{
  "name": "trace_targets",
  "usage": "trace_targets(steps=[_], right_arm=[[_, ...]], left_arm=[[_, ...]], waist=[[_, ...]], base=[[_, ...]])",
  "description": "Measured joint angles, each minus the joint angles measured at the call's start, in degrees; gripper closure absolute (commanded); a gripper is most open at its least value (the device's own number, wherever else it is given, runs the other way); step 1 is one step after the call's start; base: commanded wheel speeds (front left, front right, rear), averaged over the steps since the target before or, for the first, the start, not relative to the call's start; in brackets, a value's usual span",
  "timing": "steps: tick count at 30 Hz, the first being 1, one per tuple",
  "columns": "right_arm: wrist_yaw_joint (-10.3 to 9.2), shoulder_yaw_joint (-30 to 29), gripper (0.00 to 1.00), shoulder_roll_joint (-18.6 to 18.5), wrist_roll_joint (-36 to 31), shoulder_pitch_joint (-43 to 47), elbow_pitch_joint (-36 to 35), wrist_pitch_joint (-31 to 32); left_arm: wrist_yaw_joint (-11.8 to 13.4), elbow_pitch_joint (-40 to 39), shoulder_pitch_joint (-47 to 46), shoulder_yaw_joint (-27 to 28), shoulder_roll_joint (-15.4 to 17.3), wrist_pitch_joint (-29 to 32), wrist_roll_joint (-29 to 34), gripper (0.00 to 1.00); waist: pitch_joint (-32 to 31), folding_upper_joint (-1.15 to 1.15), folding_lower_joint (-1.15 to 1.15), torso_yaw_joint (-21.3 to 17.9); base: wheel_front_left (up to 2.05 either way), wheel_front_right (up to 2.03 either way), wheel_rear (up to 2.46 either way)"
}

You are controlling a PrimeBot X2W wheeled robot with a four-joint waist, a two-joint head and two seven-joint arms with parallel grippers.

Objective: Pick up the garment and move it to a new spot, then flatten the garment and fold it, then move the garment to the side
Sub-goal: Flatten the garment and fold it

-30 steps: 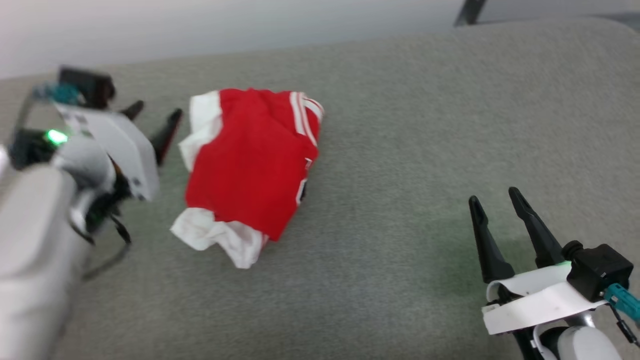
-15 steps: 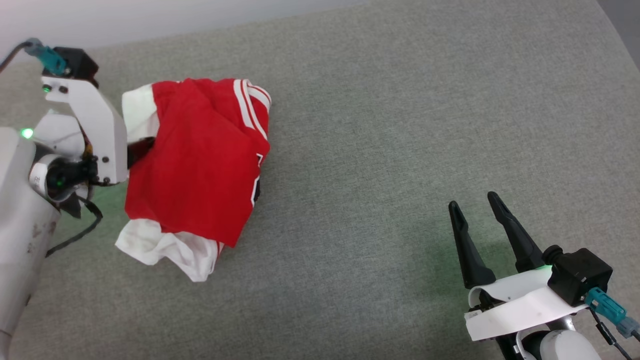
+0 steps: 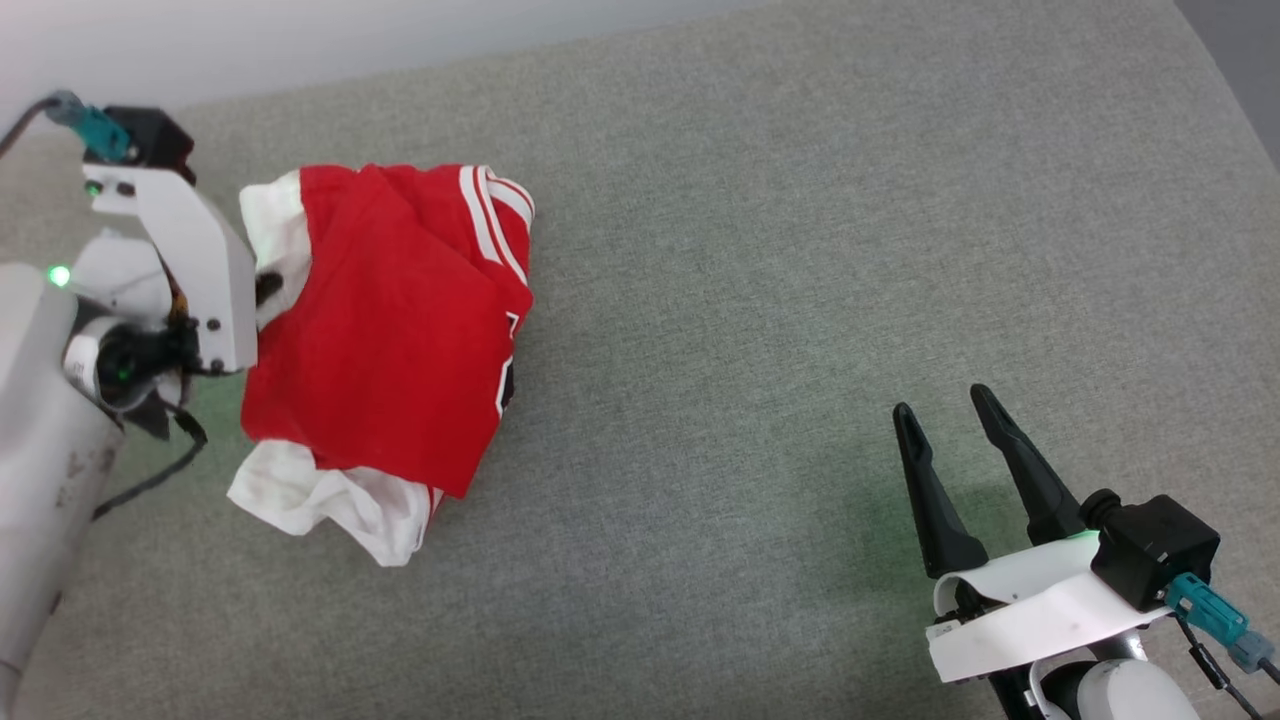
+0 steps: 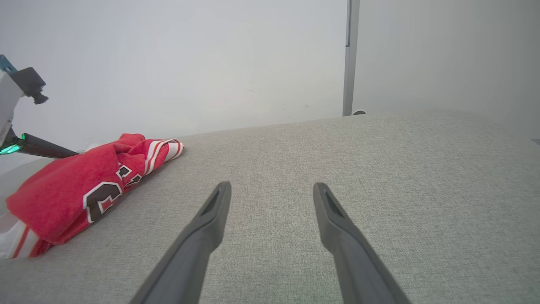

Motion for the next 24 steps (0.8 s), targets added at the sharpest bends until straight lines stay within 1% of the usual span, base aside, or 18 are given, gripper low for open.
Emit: trace_targets(steps=[4,7,8,9,10,11,14,16,21,24], right_arm=[[0.00,0.02,0.00,0.16,0.20,0.20,0.19,-0.03],[0.00,-0.27,0.00,0.24,0.33,0.98,0.45,-0.20],[0.00,-0.27,0.00,0.24,0.33,0.98,0.45,-0.20],[0.00,-0.37,0.00,0.30,0.34,1.13,0.55,-0.27],[0.00,-0.52,0.00,0.44,0.43,1.59,0.75,-0.35],[0.00,-0.52,0.00,0.44,0.43,1.59,0.75,-0.35],[0.00,-0.70,0.00,0.80,0.64,1.68,0.94,-0.68],[0.00,-0.64,0.00,1.09,1.01,1.66,1.15,-1.03],[0.00,0.18,0.00,1.76,2.18,1.27,2.20,-2.08],[0.00,0.56,0.00,2.01,3.27,0.16,3.02,-2.72]], left_arm=[[0.00,-2.31,-1.70,-0.58,0.05,-1.57,-1.02,1.00],[0.00,-5.25,-3.07,-0.71,-1.53,-1.03,-3.66,1.00],[0.00,-5.25,-3.07,-0.71,-1.53,-1.03,-3.66,1.00],[0.00,-6.59,-3.54,-1.12,-2.35,-0.42,-4.38,1.00],[0.00,-9.35,-4.53,-2.00,-4.15,1.33,-6.10,1.00],[0.00,-9.35,-4.53,-2.00,-4.15,1.33,-6.10,1.00],[0.00,-12.41,-5.67,-3.45,-7.35,3.42,-8.39,1.00],[0.00,-13.07,-6.37,-4.75,-9.65,3.80,-8.64,1.00],[0.22,-9.32,-8.24,-7.23,-16.94,3.10,-8.02,1.00],[0.36,-5.64,-10.42,-8.93,-21.11,0.67,-5.75,1.00]], waist=[[-0.89,0.00,0.00,-0.04],[-1.74,0.00,0.00,-0.18],[-1.74,0.00,0.00,-0.18],[-2.02,0.00,0.00,-0.27],[-2.49,0.00,0.00,-0.60],[-2.49,0.00,0.00,-0.60],[-2.80,0.00,0.00,-1.50],[-2.79,0.00,0.00,-2.28],[-1.86,0.00,0.00,-4.68],[-0.59,0.00,0.00,-6.27]], base=[[0.00,0.00,0.00],[0.00,0.00,0.00],[0.00,0.00,0.00],[0.00,0.00,0.00],[0.00,0.00,0.00],[0.00,0.00,0.00],[0.00,0.00,0.00],[0.00,0.00,0.00],[0.00,0.00,0.00],[0.00,0.00,0.00]])
